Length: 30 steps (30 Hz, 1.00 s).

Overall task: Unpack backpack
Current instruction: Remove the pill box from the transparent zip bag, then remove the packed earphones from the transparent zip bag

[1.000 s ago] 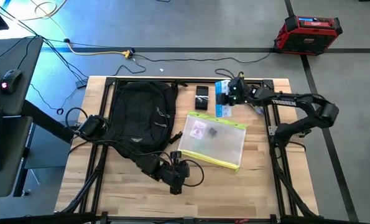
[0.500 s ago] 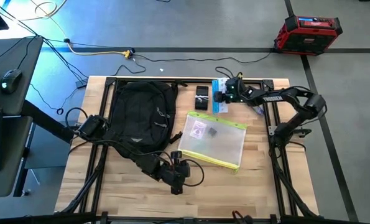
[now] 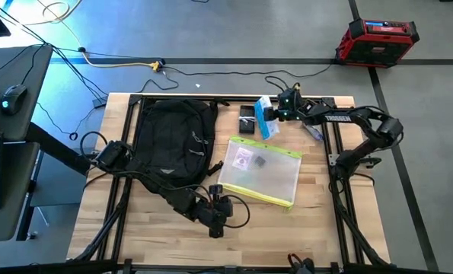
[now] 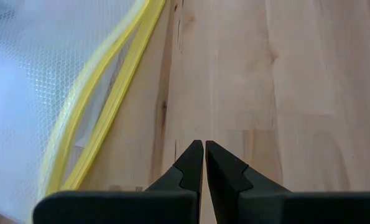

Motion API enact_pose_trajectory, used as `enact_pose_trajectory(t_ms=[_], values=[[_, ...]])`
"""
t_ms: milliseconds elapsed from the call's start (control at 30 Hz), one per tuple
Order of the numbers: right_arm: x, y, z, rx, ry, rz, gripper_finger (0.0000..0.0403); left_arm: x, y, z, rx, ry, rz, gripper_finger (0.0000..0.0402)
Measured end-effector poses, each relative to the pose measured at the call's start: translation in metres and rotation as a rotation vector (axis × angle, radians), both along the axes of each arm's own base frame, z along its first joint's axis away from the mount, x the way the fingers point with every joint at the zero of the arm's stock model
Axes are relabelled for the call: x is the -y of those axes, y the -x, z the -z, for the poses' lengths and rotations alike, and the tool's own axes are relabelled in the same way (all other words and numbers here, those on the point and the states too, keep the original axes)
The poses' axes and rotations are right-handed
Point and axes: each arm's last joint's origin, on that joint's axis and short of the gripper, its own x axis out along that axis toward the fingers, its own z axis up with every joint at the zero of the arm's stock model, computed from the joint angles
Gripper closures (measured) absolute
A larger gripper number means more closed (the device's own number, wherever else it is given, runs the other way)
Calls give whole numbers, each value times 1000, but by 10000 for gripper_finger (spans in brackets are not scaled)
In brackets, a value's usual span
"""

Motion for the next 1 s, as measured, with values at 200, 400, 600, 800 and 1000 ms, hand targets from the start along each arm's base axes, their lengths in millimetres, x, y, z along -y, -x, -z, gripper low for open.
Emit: enact_pose_trajectory(t_ms=[200,400,600,800,1000], values=[[-9,12,-42,-83,172,114,199,0,0,0,-1,-5,6,401],[-40,23,-76,-124,288,111,199,0,0,0,-1,-24,19,401],[-107,3,-94,-39,337,-161,199,-5,-2,-2,22,-268,67,385],[-206,-15,-89,7,375,-426,199,-27,-14,-4,12,-340,111,303],[-288,-6,-71,88,396,-410,199,-49,-25,7,-52,-298,183,216]])
